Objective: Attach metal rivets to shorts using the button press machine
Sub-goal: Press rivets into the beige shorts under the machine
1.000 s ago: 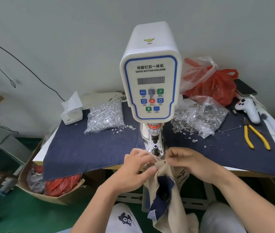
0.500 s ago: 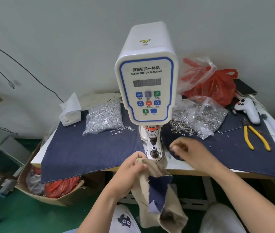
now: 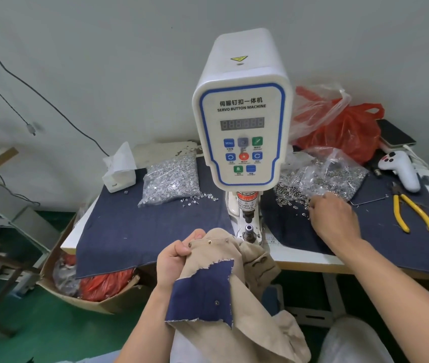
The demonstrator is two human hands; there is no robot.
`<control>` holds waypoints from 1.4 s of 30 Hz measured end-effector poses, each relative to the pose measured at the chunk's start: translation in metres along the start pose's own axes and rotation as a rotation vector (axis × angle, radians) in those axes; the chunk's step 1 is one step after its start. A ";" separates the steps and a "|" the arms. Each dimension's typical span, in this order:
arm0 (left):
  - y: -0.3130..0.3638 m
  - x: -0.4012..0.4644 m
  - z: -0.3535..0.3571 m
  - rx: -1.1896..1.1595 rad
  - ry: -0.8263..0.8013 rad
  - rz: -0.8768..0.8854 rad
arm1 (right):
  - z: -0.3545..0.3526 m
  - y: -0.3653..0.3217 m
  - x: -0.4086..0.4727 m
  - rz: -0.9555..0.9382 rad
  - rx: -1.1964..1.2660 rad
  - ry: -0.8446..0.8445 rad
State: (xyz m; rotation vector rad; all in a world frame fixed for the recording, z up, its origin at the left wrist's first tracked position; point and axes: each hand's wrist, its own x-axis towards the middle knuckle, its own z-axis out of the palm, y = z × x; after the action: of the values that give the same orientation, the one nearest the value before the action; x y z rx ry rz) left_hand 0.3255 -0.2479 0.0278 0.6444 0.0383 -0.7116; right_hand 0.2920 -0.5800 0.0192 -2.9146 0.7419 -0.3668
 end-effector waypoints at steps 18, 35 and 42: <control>0.020 -0.012 -0.014 0.360 -0.025 -0.065 | -0.030 -0.087 -0.035 0.542 1.738 -0.756; 0.009 -0.021 -0.008 0.103 0.035 -0.051 | -0.024 -0.095 -0.042 0.669 1.772 -0.852; 0.009 -0.022 -0.004 0.131 0.068 -0.031 | -0.024 -0.098 -0.044 0.686 1.775 -0.814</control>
State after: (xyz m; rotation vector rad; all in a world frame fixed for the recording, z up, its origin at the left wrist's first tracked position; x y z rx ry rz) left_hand 0.3148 -0.2275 0.0345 0.7945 0.0650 -0.7264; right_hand 0.2925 -0.4744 0.0494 -0.8839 0.6112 0.2079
